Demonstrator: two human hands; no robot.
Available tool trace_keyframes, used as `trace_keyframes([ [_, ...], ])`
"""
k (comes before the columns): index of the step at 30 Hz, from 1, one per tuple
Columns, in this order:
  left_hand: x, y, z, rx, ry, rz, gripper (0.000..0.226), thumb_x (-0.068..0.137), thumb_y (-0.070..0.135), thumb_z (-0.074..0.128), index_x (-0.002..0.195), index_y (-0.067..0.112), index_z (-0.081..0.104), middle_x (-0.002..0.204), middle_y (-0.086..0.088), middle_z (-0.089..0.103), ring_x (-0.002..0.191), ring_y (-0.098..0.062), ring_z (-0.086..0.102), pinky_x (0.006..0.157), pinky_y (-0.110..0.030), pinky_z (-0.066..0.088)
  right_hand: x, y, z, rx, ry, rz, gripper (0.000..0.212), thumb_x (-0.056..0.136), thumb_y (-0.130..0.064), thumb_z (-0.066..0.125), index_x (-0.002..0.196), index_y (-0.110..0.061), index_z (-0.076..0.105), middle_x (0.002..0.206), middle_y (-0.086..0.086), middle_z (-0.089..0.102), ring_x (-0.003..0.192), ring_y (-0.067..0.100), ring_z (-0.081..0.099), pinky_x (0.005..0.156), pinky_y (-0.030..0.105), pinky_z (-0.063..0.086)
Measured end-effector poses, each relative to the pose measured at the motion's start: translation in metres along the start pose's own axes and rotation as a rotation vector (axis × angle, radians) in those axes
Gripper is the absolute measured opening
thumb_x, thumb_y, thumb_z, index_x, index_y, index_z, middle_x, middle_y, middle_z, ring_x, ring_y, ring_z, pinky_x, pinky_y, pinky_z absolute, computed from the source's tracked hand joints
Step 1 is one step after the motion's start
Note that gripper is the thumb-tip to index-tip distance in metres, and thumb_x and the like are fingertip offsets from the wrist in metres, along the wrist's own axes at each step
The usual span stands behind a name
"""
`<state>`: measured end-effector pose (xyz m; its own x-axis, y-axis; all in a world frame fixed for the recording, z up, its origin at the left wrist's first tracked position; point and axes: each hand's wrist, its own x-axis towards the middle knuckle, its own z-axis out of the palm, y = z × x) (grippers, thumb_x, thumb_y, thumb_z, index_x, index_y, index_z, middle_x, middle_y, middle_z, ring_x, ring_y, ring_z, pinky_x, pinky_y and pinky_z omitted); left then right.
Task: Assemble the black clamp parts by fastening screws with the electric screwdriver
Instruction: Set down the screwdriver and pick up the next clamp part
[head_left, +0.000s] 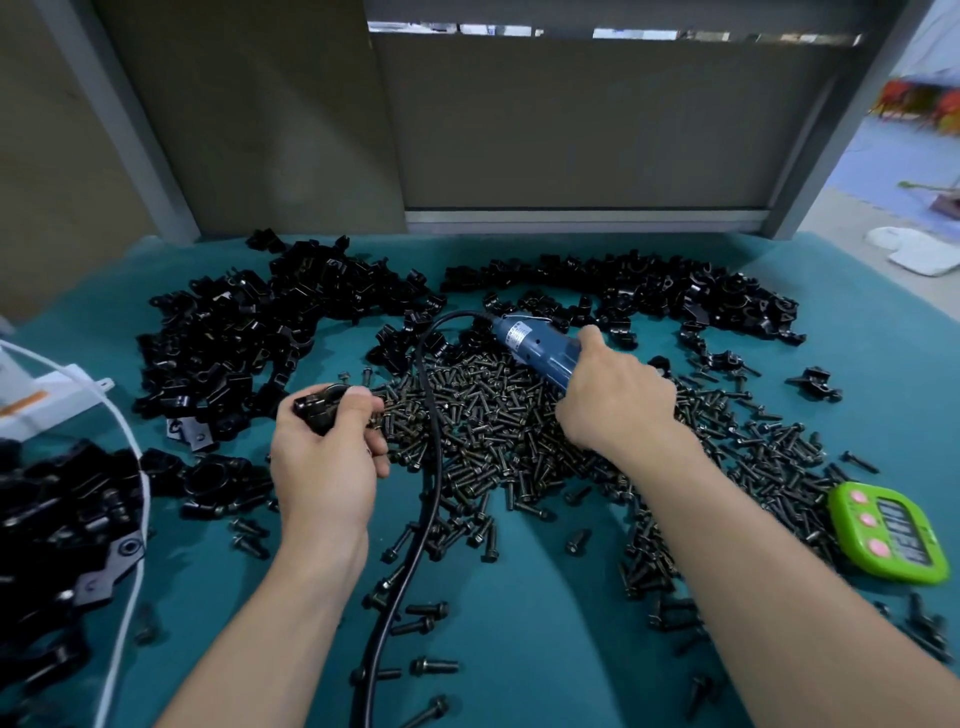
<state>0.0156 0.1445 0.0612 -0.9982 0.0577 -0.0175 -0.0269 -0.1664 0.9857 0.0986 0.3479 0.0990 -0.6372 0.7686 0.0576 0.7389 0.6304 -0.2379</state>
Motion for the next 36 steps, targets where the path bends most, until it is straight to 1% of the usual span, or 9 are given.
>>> trace_keyframes([
  [3,0.002,0.002,0.002,-0.113,0.009,-0.071,0.011,0.101,0.012,0.063,0.109,0.014,0.056,0.084,-0.002,0.069,0.055,-0.007,0.053,0.046,-0.022,0.043,0.012,0.009,-0.007,0.163,-0.046,0.051,0.045,0.087,-0.032,0.07,0.121,-0.026,0.042,0.084,0.0,0.056,0.066,0.022,0.054,0.071,0.041,0.049],
  [6,0.006,0.003,0.004,-0.13,0.005,-0.116,0.017,0.097,0.011,0.068,0.111,0.012,0.057,0.081,-0.003,0.061,0.053,-0.006,0.049,0.047,-0.021,0.039,0.016,0.008,-0.021,0.796,-0.128,0.146,0.041,0.079,-0.018,0.068,0.116,-0.017,0.051,0.094,0.007,0.065,0.064,0.024,0.061,0.058,0.036,0.055],
  [8,0.006,0.002,0.003,-0.101,-0.02,-0.13,0.02,0.095,0.011,0.073,0.11,0.015,0.06,0.077,0.001,0.059,0.052,-0.006,0.048,0.049,-0.022,0.038,0.014,0.004,-0.028,1.203,-0.213,0.224,0.04,0.079,-0.009,0.066,0.118,-0.012,0.054,0.079,0.01,0.065,0.054,0.021,0.057,0.05,0.03,0.051],
  [11,0.003,-0.001,0.001,0.005,-0.075,-0.116,0.024,0.085,0.003,0.075,0.096,0.022,0.064,0.061,0.008,0.056,0.049,-0.011,0.045,0.05,-0.029,0.035,0.001,-0.006,-0.027,1.635,-0.251,0.257,0.028,0.09,-0.011,0.071,0.112,-0.008,0.055,0.058,0.003,0.062,0.045,0.015,0.055,0.046,0.027,0.051],
  [16,-0.014,0.001,0.006,0.343,-0.251,-0.028,0.01,0.073,0.022,0.077,0.08,0.026,0.071,0.055,0.007,0.064,0.048,-0.011,0.054,0.045,-0.025,0.04,-0.01,-0.015,-0.013,2.156,-0.183,0.317,0.018,0.096,-0.013,0.067,0.107,-0.012,0.053,0.07,0.007,0.059,0.056,0.02,0.055,0.057,0.032,0.052],
  [20,-0.02,0.002,0.004,0.619,-0.317,0.155,0.015,0.07,0.03,0.075,0.081,0.034,0.067,0.057,0.013,0.065,0.043,0.0,0.05,0.043,-0.018,0.038,-0.01,-0.007,-0.005,2.186,-0.111,0.417,0.011,0.096,-0.01,0.063,0.104,-0.01,0.054,0.071,0.009,0.063,0.059,0.023,0.061,0.062,0.035,0.056],
  [26,-0.023,0.004,0.012,0.834,-0.383,0.162,0.018,0.07,0.028,0.077,0.081,0.032,0.064,0.059,0.009,0.066,0.042,-0.005,0.051,0.039,-0.021,0.039,-0.015,0.008,0.009,2.427,-0.029,0.529,0.012,0.096,-0.006,0.063,0.099,-0.011,0.052,0.069,0.004,0.057,0.053,0.015,0.054,0.054,0.027,0.05],
  [31,-0.029,0.004,0.009,0.889,-0.424,0.199,0.014,0.069,0.025,0.073,0.077,0.021,0.062,0.06,0.004,0.066,0.046,-0.013,0.054,0.047,-0.031,0.044,-0.015,0.01,0.011,2.439,0.042,0.539,0.014,0.094,-0.002,0.066,0.096,-0.008,0.053,0.065,0.004,0.059,0.051,0.014,0.055,0.053,0.025,0.05],
  [36,-0.034,0.003,0.011,0.91,-0.467,0.23,0.019,0.069,0.024,0.075,0.072,0.021,0.056,0.058,0.006,0.063,0.043,-0.008,0.046,0.044,-0.026,0.038,-0.016,0.005,0.012,2.421,0.112,0.503,0.013,0.094,0.002,0.062,0.096,-0.007,0.053,0.064,0.005,0.057,0.049,0.015,0.053,0.049,0.026,0.048],
])
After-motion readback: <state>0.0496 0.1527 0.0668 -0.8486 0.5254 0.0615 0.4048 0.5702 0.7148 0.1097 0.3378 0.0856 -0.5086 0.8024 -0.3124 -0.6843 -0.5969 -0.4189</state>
